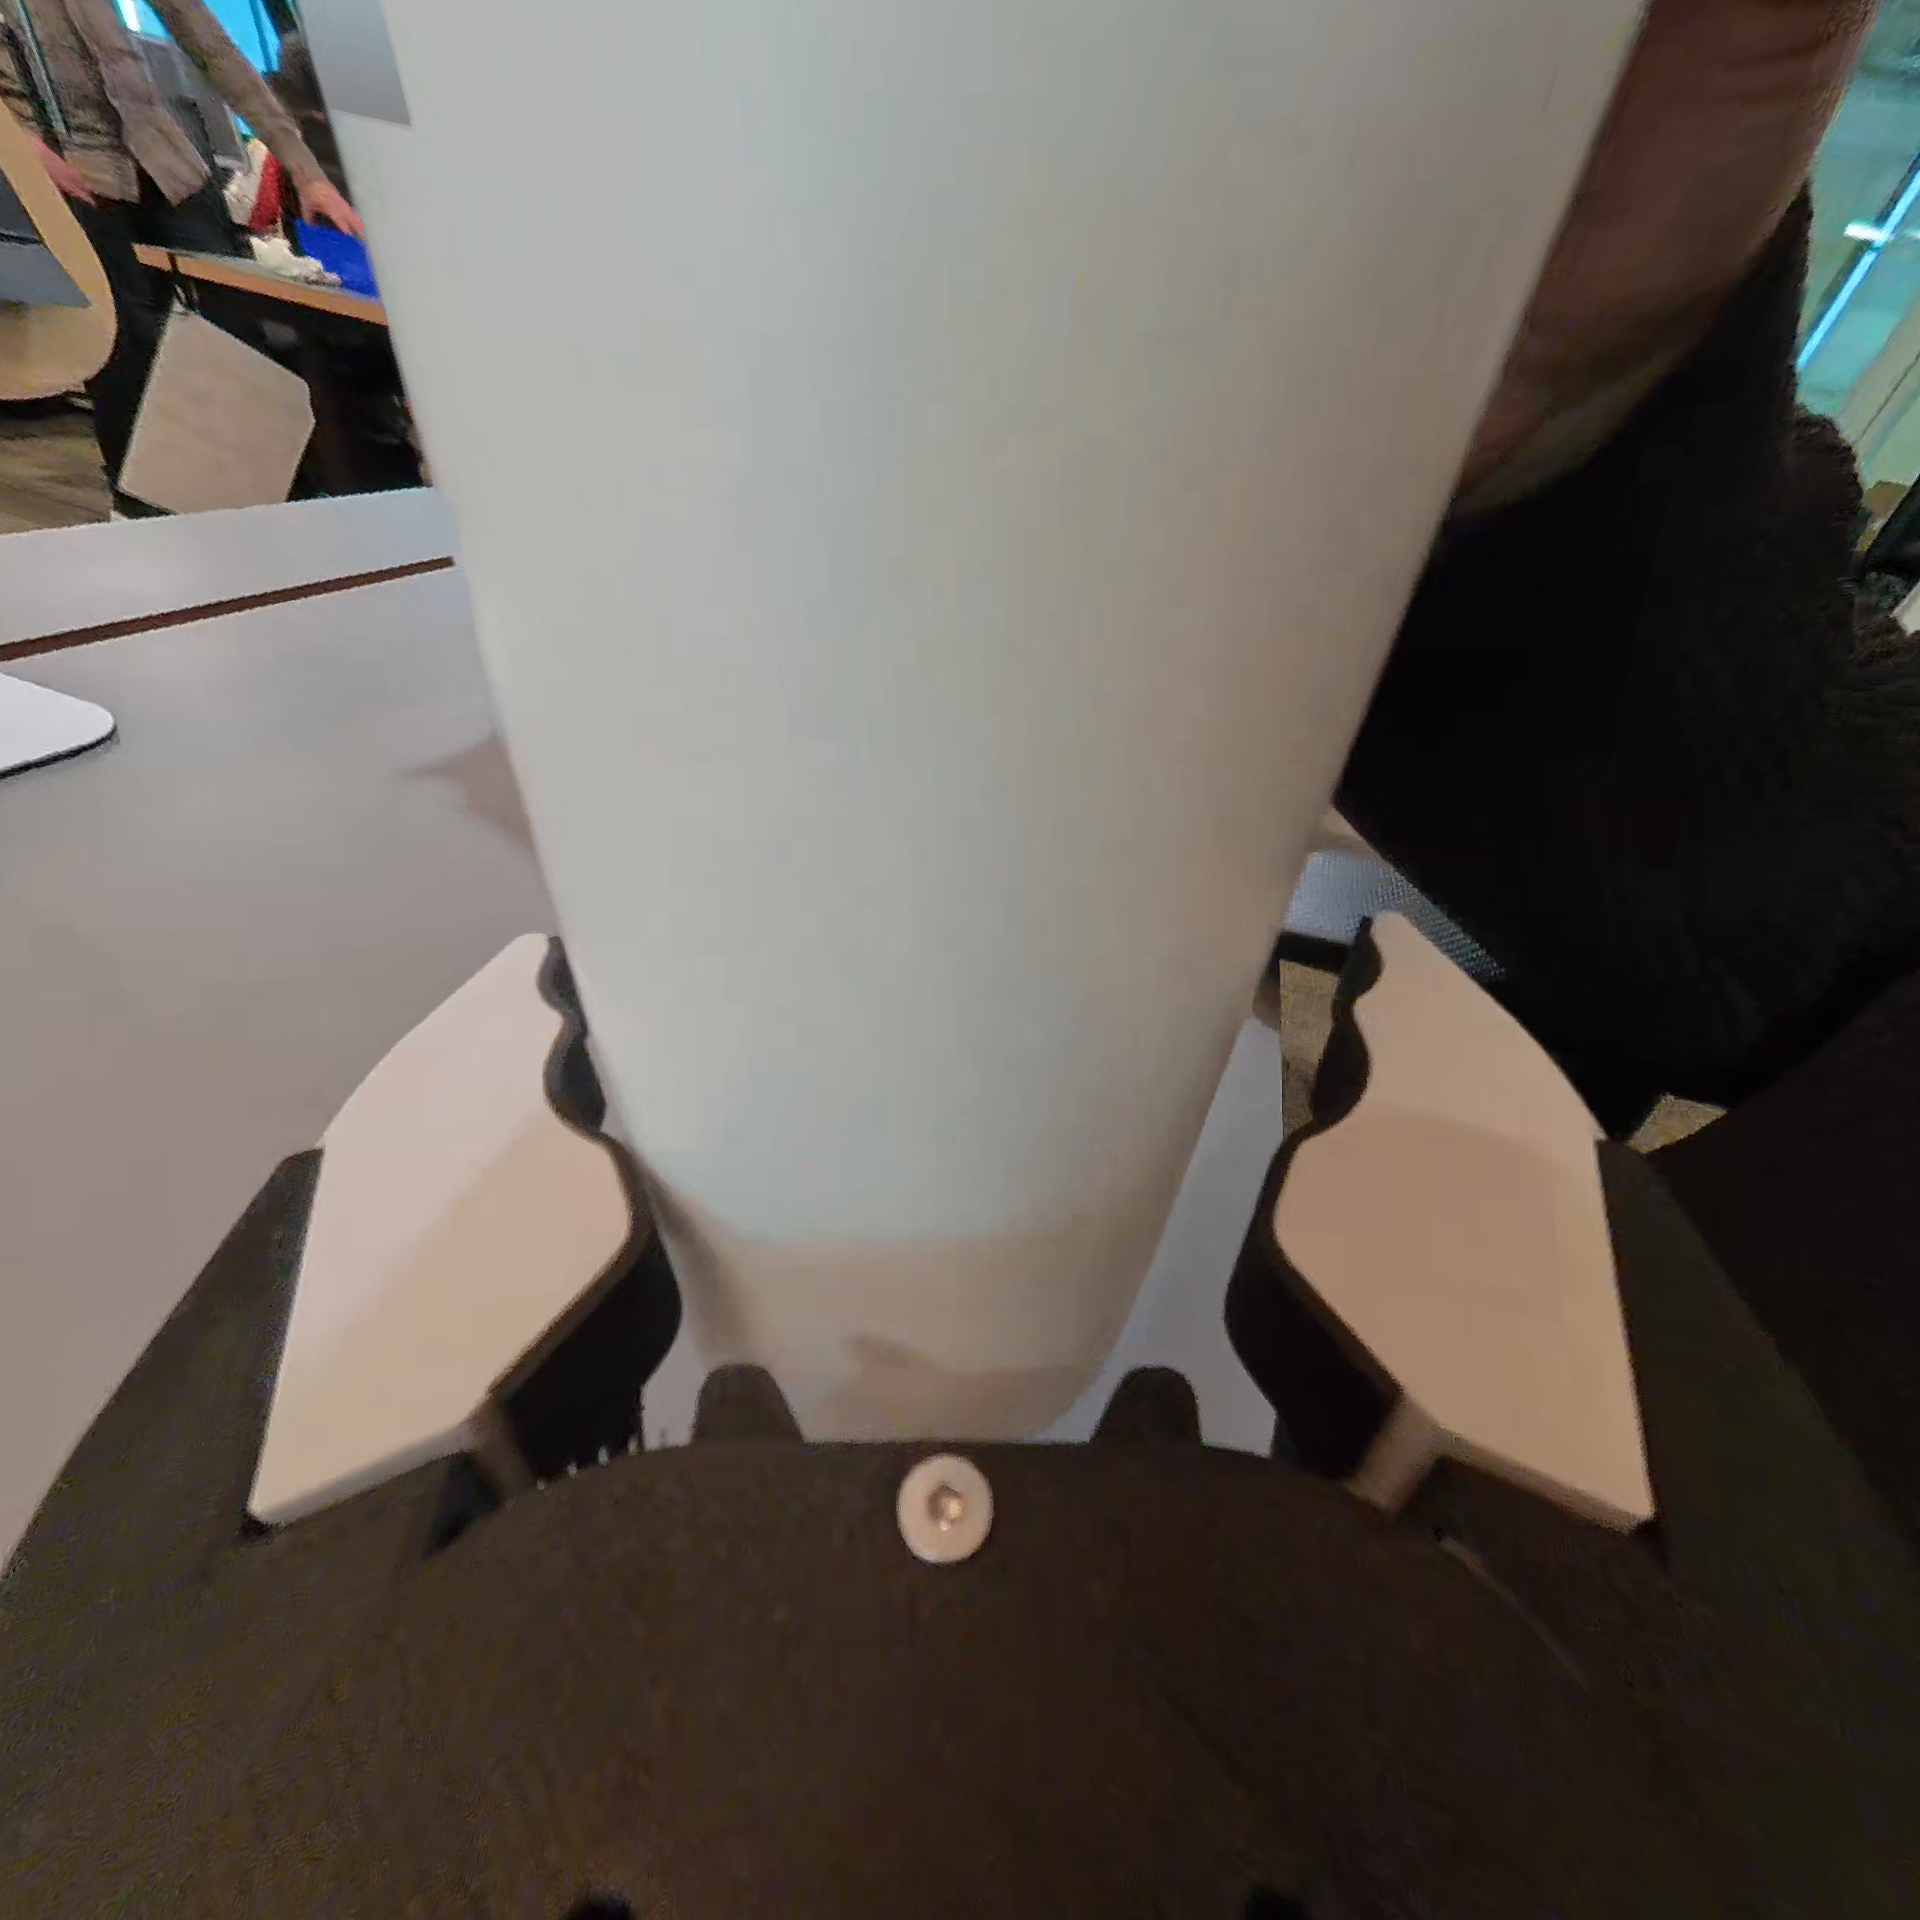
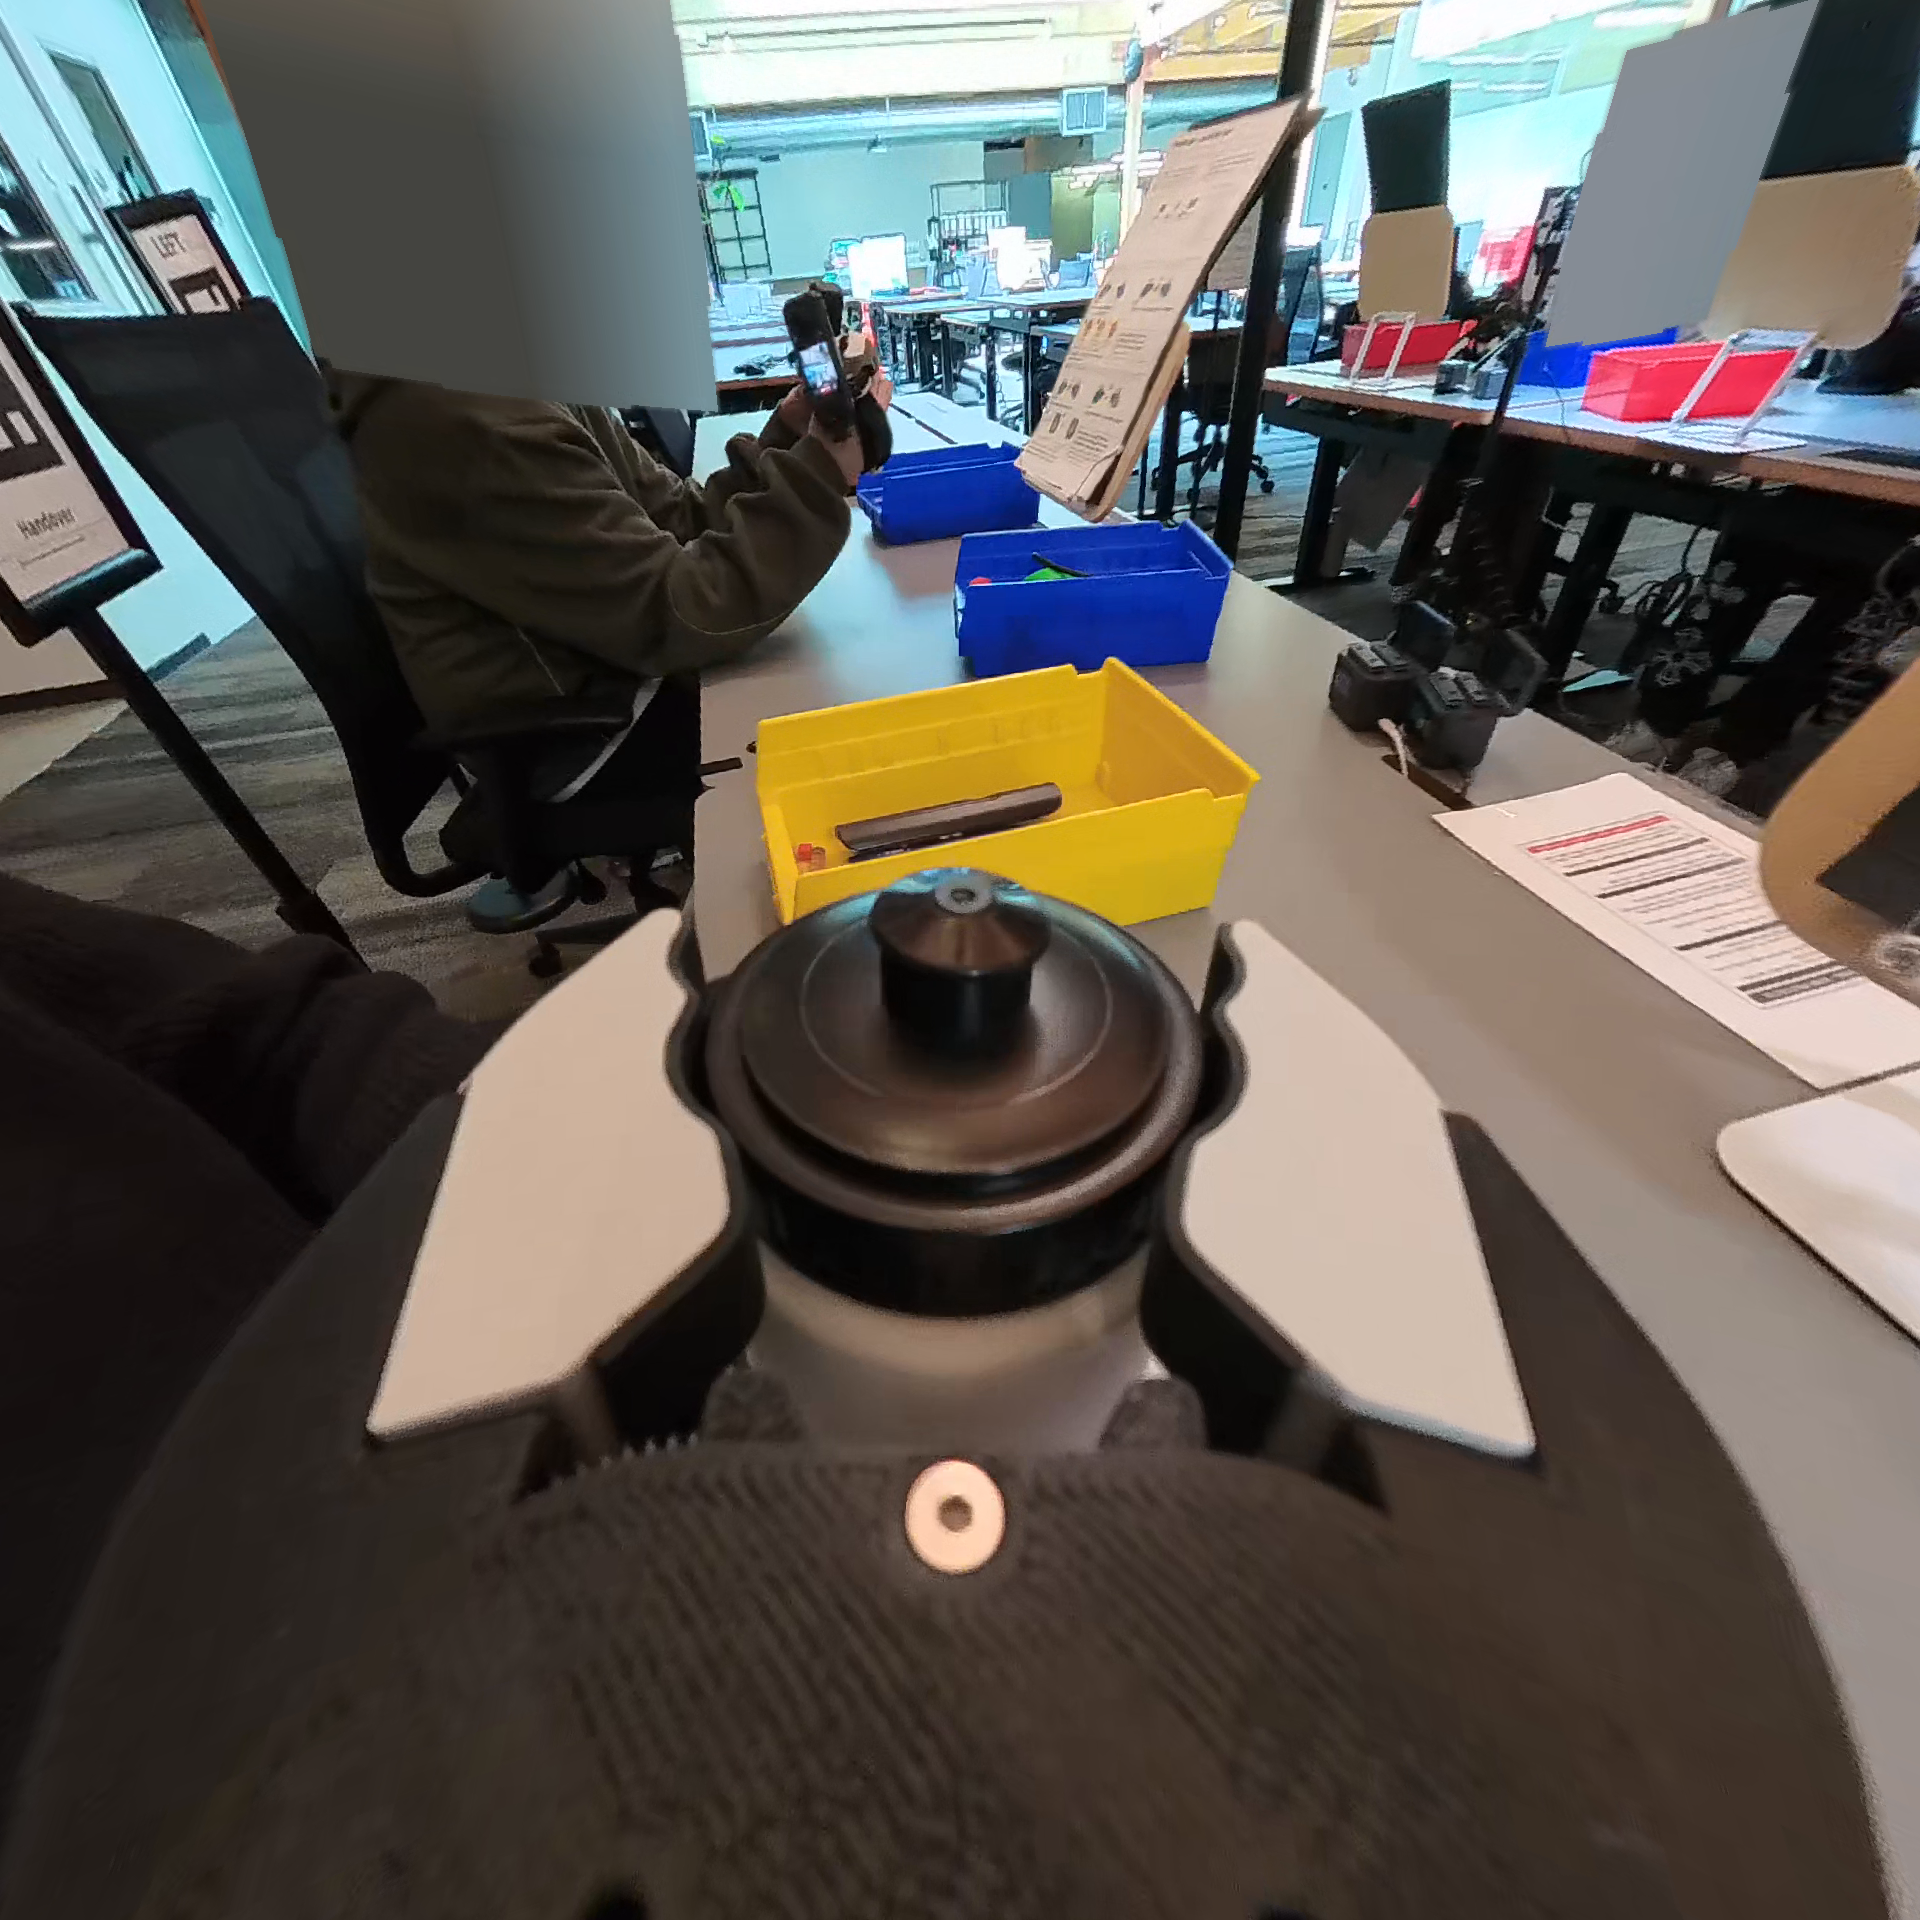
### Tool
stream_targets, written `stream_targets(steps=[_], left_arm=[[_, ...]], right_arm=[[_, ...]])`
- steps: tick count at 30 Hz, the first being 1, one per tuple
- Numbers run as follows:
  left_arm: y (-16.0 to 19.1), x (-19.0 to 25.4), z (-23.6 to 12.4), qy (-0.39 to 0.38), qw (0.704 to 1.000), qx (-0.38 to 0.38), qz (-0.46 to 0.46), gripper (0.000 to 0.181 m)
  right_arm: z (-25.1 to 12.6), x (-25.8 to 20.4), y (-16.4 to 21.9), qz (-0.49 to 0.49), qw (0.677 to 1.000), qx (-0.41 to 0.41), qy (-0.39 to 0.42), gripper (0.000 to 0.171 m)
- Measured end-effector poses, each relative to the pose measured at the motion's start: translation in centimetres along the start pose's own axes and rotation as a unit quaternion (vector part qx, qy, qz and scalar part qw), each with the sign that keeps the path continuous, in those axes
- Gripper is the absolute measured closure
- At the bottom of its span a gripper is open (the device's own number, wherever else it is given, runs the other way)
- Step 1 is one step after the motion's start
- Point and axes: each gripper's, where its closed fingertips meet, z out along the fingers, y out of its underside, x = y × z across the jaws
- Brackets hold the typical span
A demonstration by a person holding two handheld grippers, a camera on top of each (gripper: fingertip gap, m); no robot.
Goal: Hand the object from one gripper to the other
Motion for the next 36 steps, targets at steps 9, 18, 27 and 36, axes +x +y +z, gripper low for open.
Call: stream_targets(steps=[9, 18, 27, 36], left_arm=[[0.1, -0.1, -0.7, -0.001, 0.998, -0.043, 0.039, 0.074], [-1.1, -1.3, -1.6, -0.023, 0.999, -0.024, 0.043, 0.075], [-2.4, -6.9, -5.1, -0.117, 0.992, -0.013, 0.054, 0.076], [-2.8, -13.1, -9.4, -0.204, 0.979, 0.032, -0.006, 0.075]], right_arm=[[-0.2, -0.7, -1.0, -0.005, 1.000, 0.029, -0.008, 0.078], [-1.1, -0.7, -2.4, -0.043, 0.997, 0.064, 0.002, 0.052], [-4.1, 2.8, -3.1, -0.048, 0.989, 0.125, 0.067, 0.051], [-3.8, 9.2, 12.0, 0.079, 0.983, 0.115, 0.116, 0.074]])
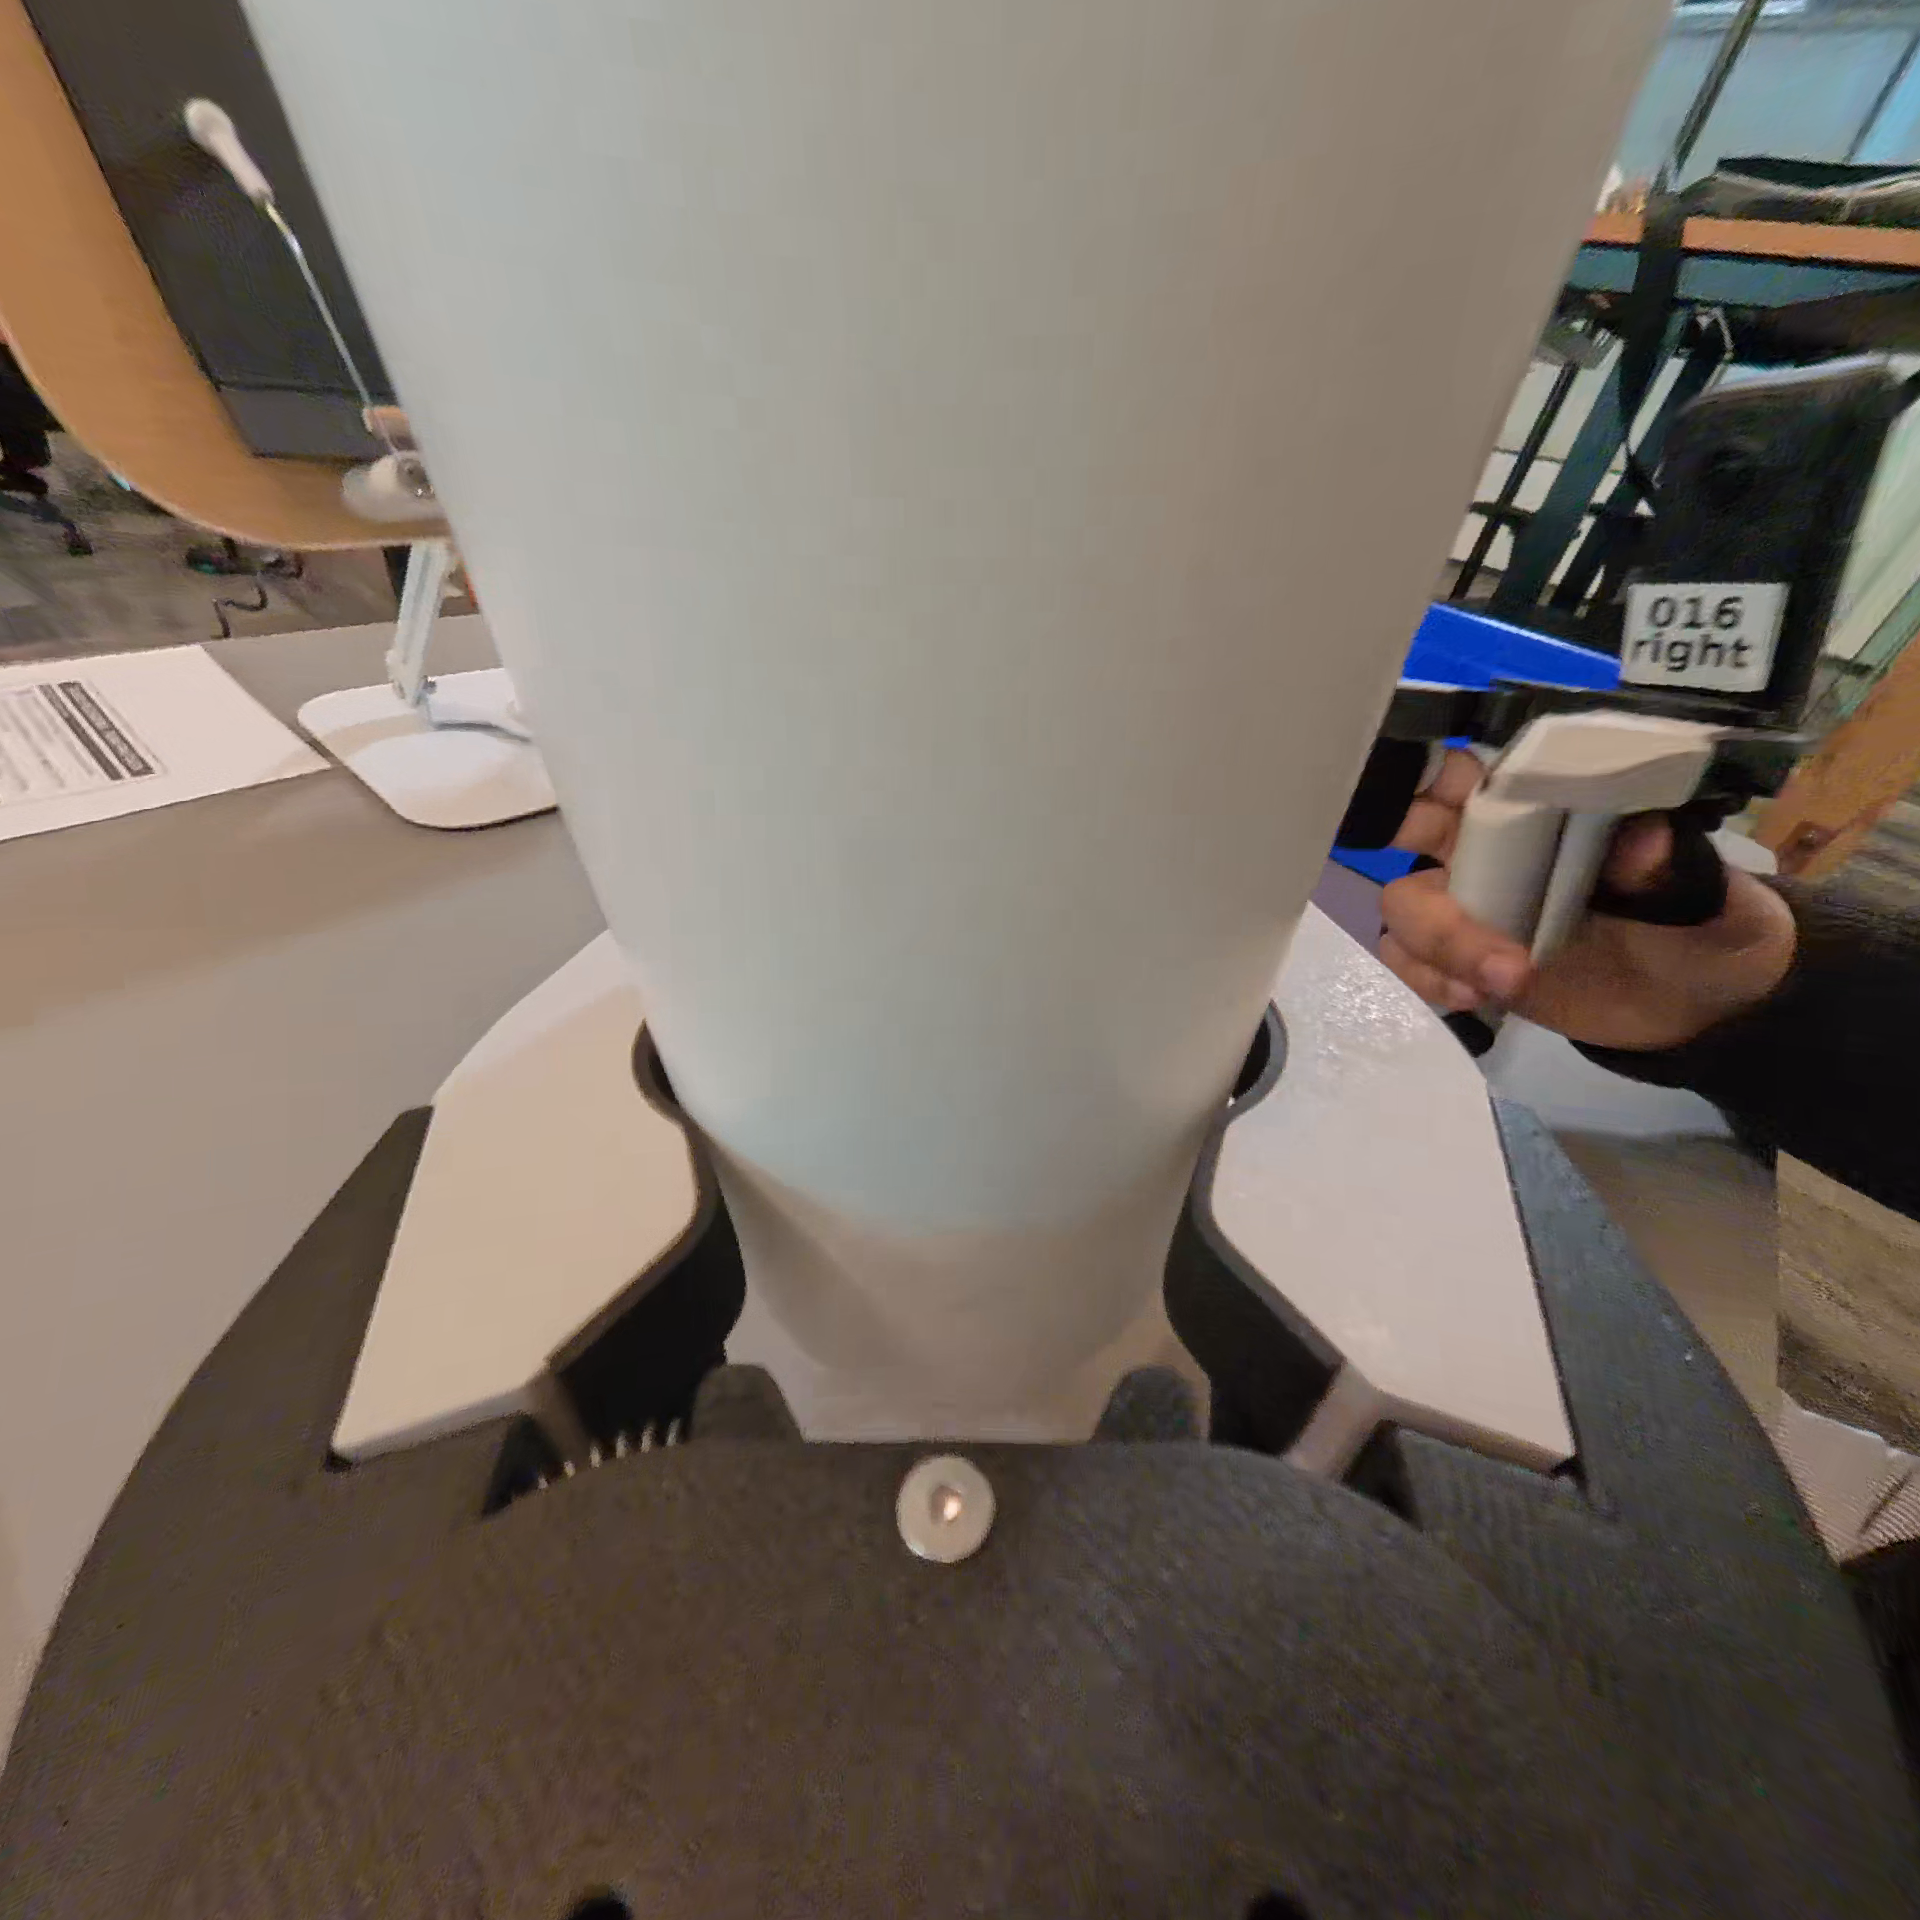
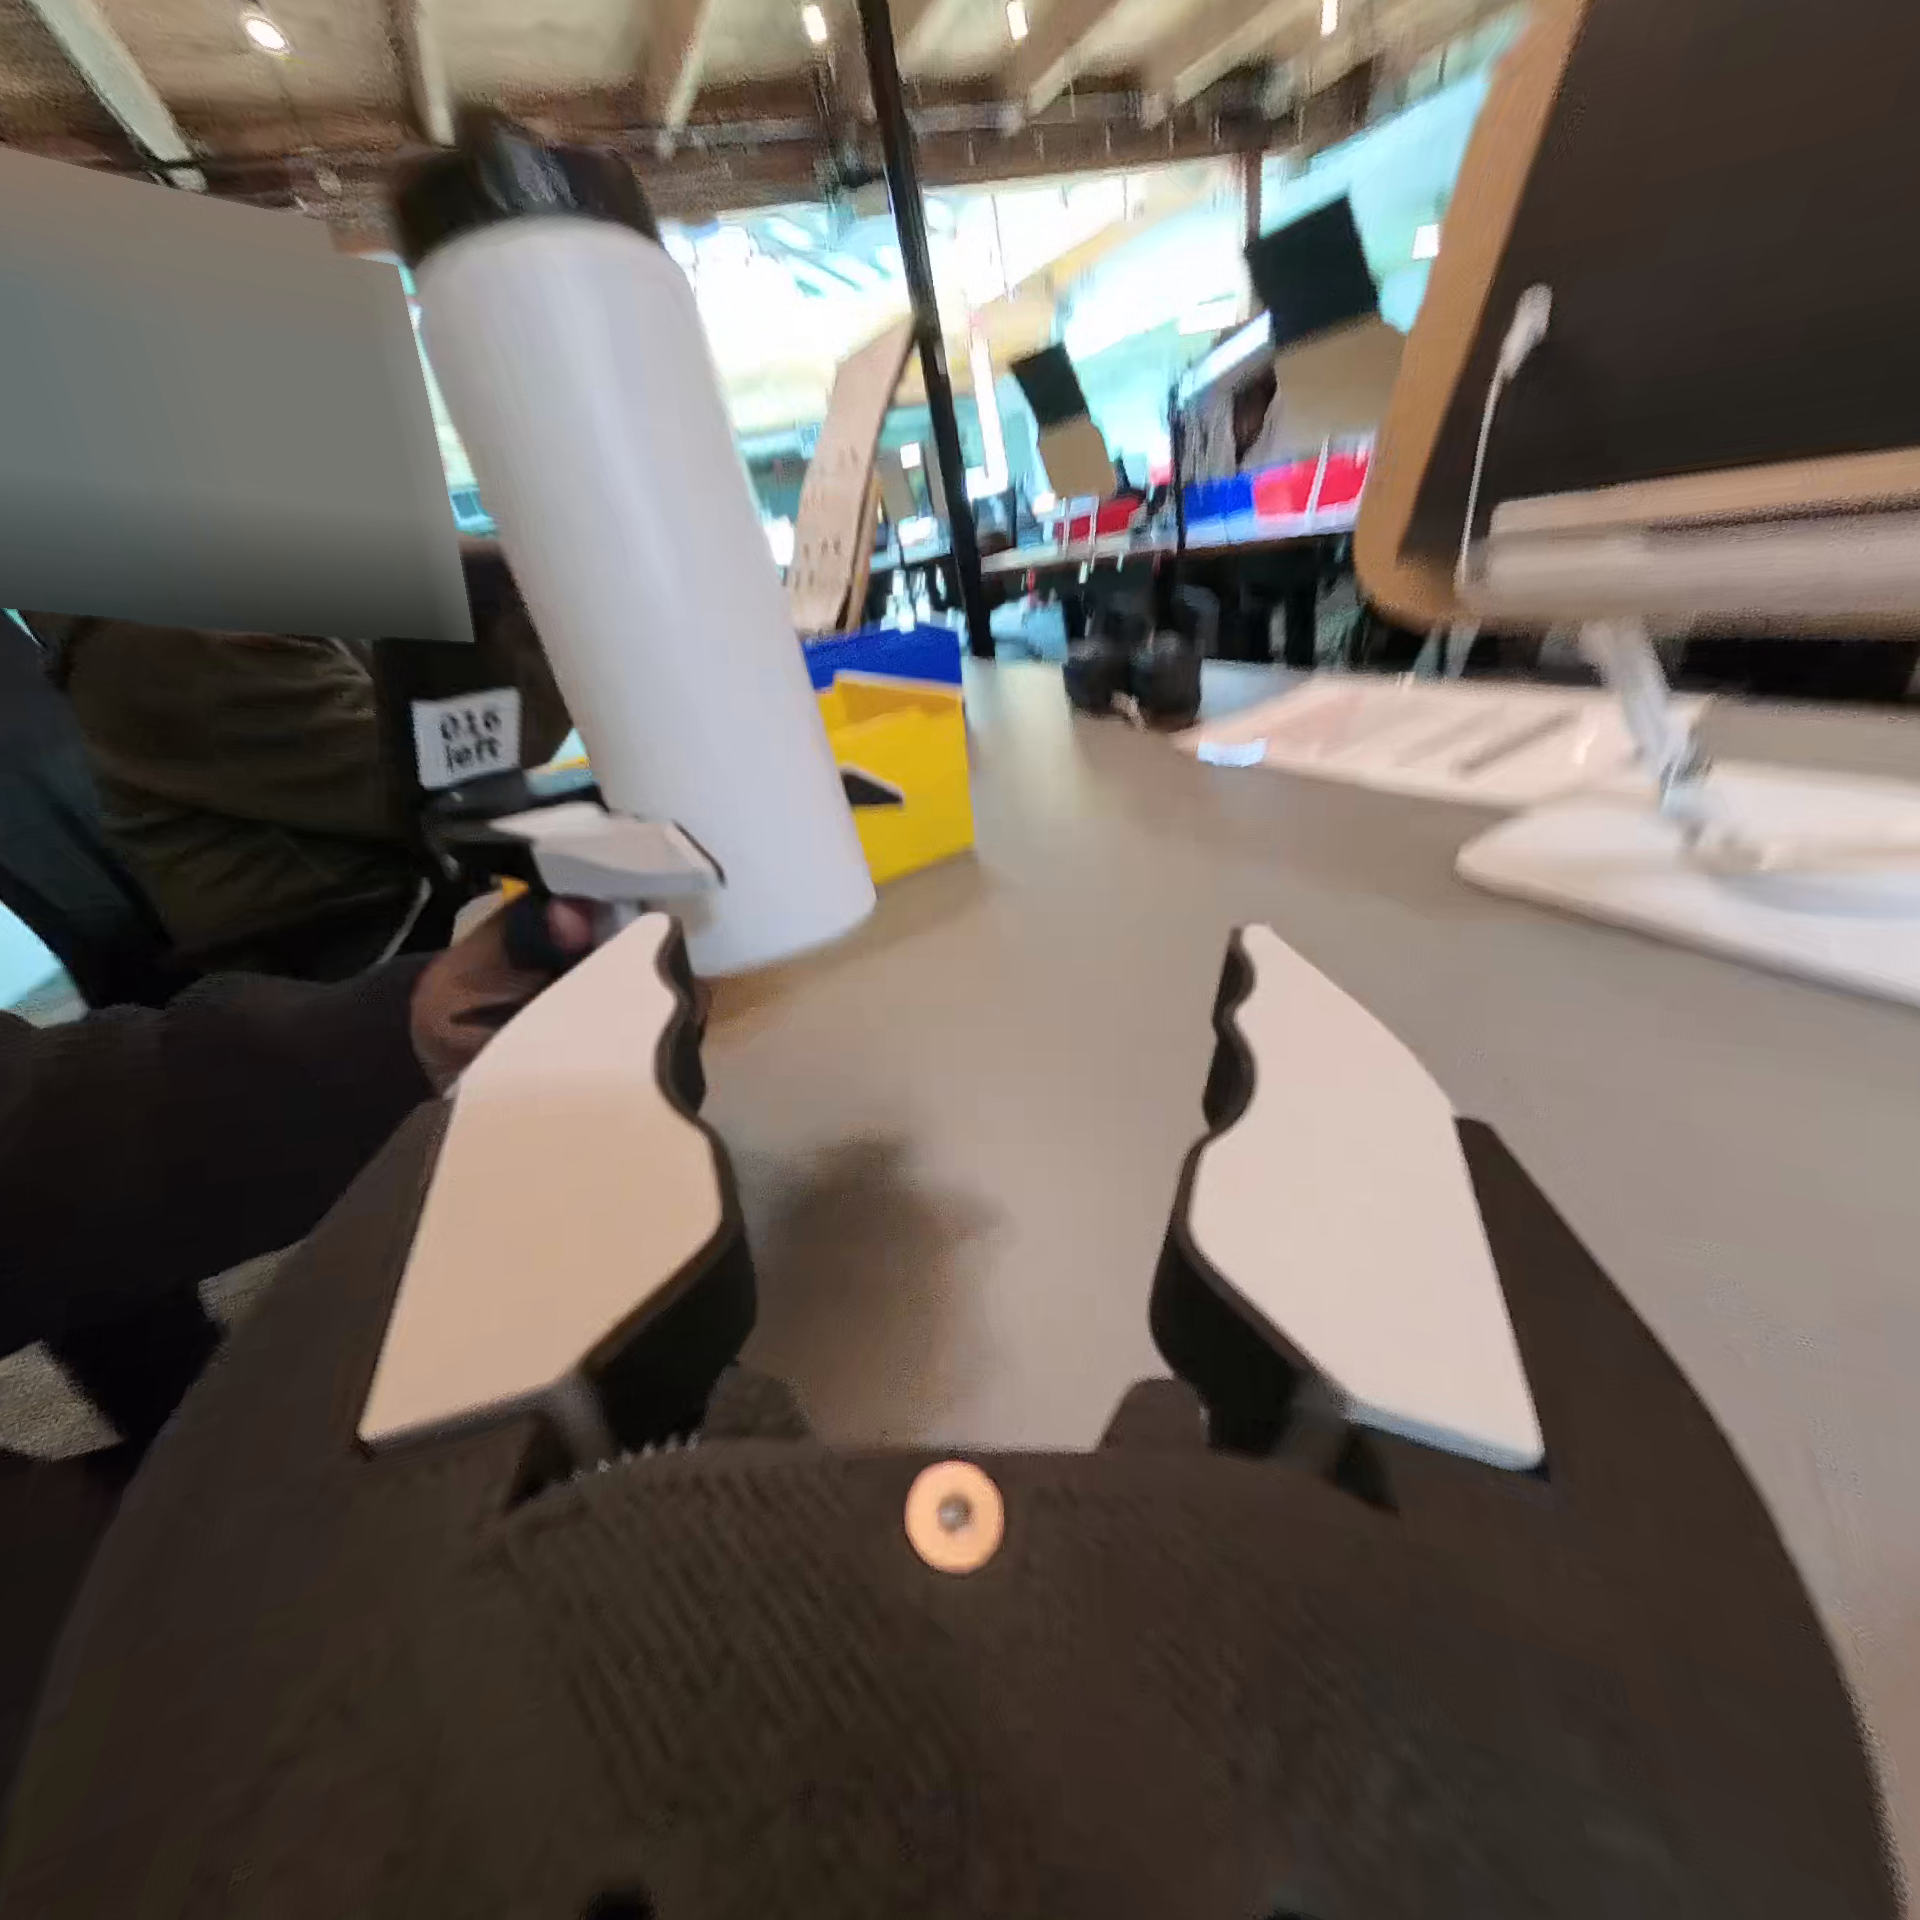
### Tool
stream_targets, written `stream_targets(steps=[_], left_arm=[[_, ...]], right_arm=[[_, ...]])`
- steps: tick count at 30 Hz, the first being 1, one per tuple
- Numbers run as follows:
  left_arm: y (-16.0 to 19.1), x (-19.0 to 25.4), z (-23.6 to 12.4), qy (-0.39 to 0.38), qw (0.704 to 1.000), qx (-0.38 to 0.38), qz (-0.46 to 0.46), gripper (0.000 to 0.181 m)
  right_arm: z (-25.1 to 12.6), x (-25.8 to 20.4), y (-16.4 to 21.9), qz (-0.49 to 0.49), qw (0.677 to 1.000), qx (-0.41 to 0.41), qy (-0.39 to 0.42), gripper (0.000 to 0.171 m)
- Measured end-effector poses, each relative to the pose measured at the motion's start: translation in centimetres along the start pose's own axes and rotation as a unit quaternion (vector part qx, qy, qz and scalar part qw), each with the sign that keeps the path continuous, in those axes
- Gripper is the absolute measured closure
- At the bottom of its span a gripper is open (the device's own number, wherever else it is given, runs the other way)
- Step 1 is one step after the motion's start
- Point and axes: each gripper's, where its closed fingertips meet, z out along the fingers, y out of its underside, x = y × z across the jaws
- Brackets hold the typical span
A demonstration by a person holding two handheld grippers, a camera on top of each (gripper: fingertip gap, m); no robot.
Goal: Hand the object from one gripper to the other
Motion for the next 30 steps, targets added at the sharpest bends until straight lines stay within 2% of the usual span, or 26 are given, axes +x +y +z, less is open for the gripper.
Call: stream_targets(steps=[2, 6, 10, 14, 19, 30], left_arm=[[0.5, 0.1, 0.2, 0.001, 1.000, -0.010, -0.002, 0.075], [1.4, 1.7, 1.0, 0.018, 0.999, -0.031, 0.013, 0.075], [2.9, 4.6, 2.2, 0.062, 0.996, -0.057, 0.009, 0.075], [3.9, 7.3, 2.8, 0.098, 0.992, -0.075, 0.039, 0.075], [4.8, 10.0, 2.8, 0.155, 0.982, -0.086, 0.068, 0.075], [6.5, 12.6, 2.8, 0.208, 0.967, -0.124, 0.080, 0.074]], right_arm=[[0.4, 1.0, 1.6, 0.036, 0.999, -0.037, -0.005, 0.073], [0.2, 0.9, 0.7, 0.012, 1.000, -0.012, 0.007, 0.073], [0.9, -2.2, -0.1, -0.002, 0.999, 0.016, -0.035, 0.076], [1.7, -5.9, 0.4, -0.047, 0.995, 0.005, -0.092, 0.075], [1.5, -8.8, 0.4, -0.086, 0.983, 0.011, -0.160, 0.063], [1.3, -9.0, 1.1, -0.084, 0.981, -0.030, -0.171, 0.084]])
